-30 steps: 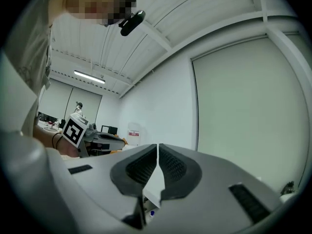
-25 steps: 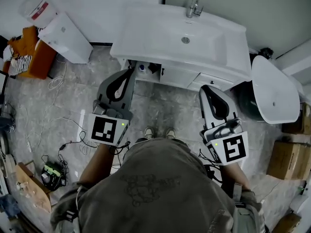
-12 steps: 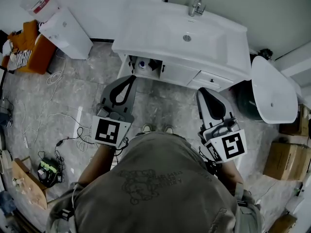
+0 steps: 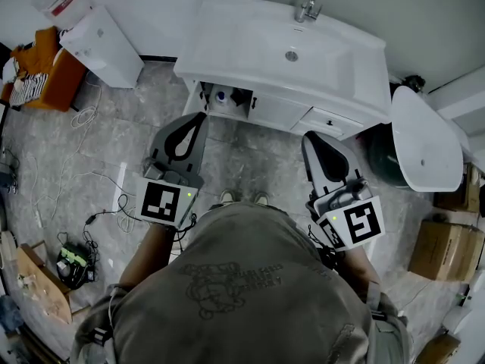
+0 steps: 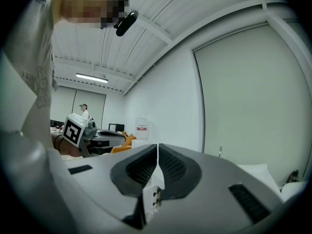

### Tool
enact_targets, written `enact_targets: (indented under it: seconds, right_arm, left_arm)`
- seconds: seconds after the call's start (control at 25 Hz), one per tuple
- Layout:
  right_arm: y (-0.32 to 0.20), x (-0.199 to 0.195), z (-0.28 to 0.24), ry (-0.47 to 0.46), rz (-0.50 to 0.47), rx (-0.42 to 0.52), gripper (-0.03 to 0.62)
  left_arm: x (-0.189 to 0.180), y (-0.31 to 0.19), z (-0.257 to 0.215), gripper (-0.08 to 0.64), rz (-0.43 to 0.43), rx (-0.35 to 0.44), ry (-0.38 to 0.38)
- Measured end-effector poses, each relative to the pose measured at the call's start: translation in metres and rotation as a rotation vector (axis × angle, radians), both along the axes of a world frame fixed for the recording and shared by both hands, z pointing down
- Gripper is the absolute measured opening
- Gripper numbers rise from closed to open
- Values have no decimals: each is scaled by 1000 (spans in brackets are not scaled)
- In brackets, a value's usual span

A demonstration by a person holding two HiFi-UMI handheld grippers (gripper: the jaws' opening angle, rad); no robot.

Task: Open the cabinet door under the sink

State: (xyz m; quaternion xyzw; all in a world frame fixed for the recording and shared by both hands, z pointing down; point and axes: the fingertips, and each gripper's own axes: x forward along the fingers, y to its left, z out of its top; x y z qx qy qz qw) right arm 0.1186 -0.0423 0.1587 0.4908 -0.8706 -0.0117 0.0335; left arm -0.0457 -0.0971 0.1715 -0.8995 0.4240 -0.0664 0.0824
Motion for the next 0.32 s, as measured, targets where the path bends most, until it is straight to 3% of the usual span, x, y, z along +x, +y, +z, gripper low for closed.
enact_targets:
  seconds: [0.32]
  right_arm:
    - [-4,0,5,-14,4,-14,32]
  left_arm:
    - [5,-1,-1,20,23,4,-15]
